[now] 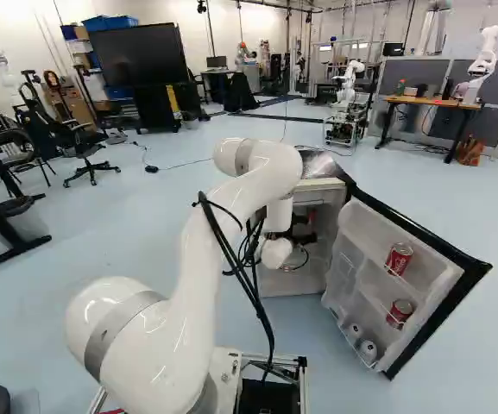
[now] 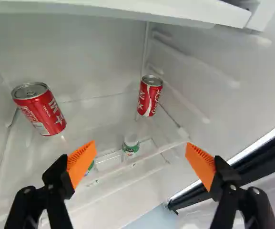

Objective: Grab a drink from the fridge

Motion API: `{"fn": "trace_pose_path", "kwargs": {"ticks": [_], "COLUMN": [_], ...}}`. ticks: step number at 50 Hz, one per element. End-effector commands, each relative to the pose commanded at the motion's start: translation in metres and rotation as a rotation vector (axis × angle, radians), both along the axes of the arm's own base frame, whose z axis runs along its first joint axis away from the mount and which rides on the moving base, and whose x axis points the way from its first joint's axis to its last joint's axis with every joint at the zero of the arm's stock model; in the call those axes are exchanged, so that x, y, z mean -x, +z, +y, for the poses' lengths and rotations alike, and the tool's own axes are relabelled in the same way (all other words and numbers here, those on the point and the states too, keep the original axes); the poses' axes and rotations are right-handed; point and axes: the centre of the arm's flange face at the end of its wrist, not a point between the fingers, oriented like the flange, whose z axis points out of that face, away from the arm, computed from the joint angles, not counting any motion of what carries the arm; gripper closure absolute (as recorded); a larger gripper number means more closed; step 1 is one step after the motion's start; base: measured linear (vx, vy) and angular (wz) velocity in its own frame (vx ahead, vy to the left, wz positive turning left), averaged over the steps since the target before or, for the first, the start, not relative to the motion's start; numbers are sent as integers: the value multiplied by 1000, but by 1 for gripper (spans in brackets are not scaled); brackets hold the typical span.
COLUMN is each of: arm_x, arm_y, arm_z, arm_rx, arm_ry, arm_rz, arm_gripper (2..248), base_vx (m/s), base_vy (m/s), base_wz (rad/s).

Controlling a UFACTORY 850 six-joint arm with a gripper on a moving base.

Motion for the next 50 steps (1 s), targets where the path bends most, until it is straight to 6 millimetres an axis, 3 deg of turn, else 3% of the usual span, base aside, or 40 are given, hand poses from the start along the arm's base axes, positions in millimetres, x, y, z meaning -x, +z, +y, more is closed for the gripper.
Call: {"fn": "trace_pose_path", "kwargs": {"ticks": [50], "arm_x": [-4], "arm_y": [-51], "arm_z": [-2], "arm_rx": [46], "arm_ry": [0], "arm_rz": [-121], "arm_gripper": [3], "base_vx": [0], "base_vy": [0], "base_wz": [0]}}
